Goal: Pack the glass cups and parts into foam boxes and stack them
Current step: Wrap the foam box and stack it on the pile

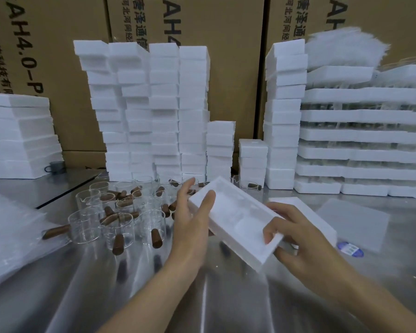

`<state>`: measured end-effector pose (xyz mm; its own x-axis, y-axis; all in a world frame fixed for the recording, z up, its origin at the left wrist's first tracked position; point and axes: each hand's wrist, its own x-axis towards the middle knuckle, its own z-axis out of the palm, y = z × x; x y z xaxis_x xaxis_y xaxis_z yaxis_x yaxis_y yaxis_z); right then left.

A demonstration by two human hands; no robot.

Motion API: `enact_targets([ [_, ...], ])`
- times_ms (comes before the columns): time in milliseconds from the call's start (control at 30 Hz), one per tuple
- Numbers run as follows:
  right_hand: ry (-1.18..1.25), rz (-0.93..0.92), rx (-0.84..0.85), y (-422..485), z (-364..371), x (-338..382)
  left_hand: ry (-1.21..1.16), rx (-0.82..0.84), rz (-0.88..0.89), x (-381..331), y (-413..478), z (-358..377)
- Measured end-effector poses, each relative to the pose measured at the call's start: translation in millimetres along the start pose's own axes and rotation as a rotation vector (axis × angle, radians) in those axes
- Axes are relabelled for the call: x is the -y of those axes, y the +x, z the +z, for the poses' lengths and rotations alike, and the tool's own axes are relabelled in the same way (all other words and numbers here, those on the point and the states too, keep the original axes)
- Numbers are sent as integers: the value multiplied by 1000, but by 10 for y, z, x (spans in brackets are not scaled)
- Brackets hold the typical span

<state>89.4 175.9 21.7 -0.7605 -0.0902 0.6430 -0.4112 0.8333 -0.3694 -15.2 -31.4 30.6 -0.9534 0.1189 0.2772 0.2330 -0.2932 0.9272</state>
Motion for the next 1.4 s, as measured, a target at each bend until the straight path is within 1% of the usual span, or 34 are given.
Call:
enact_targets([
  [67, 5, 34, 7, -40, 14, -9, 59, -92, 27, 33, 65, -35],
  [133, -19, 151, 71, -76, 11, 20, 99, -167, 24, 72, 101, -60],
  [167, -30, 193, 89, -94, 10, 24, 100, -181, 16, 91, 103, -65],
  [233, -27, 216, 92, -110, 8, 43, 93, -195, -19, 111, 87, -59],
  [367, 89, 294, 24, -108, -43, 78, 158, -201, -45, 46, 0, -38],
  [433, 125, 323, 82, -126, -92, 81, 159, -167, 15, -99, -83, -21],
  [567, 139, 284, 222, -150, -174, 118, 144, -120, 218, -505, -236, -27],
  [667, 145, 261, 354, -161, -164, 158, 128, -252, 338, -926, -340, -325],
  [733, 130, 250, 453, -176, -173, 102, 139, -295, 407, -1248, -422, -666],
  [800, 111, 235, 506, -174, -168, 56, 329, -325, 474, -1579, -497, -1092],
  [867, 109, 236, 503, -174, -125, 26, 631, -358, 502, -1875, -465, -1546],
  [933, 133, 237, 479, -198, -70, -21, 1019, -462, 427, -2088, -318, -2040],
  [967, 147, 244, 468, -204, -45, -38, 1247, -507, 317, -2156, -220, -2280],
  [1000, 157, 256, 461, -209, -32, -61, 1428, -505, 145, -2172, -112, -2511],
  [1033, 161, 269, 455, -215, -22, -89, 1522, -459, -60, -2146, -13, -2701],
  [1067, 161, 281, 451, -223, -8, -123, 1551, -385, -252, -2079, 55, -2843],
  [1100, 156, 290, 446, -231, 11, -168, 1553, -305, -407, -1988, 76, -2937],
  [1133, 148, 296, 437, -241, 41, -223, 1565, -232, -502, -1880, 82, -3023],
  [1167, 138, 298, 421, -253, 78, -288, 1608, -179, -548, -1780, 74, -3099],
  [1233, 121, 295, 387, -276, 168, -434, 1727, -157, -524, -1660, 58, -3235],
  [1400, 91, 294, 349, -284, 377, -618, 1816, -253, -366, -1735, -19, -3306],
])
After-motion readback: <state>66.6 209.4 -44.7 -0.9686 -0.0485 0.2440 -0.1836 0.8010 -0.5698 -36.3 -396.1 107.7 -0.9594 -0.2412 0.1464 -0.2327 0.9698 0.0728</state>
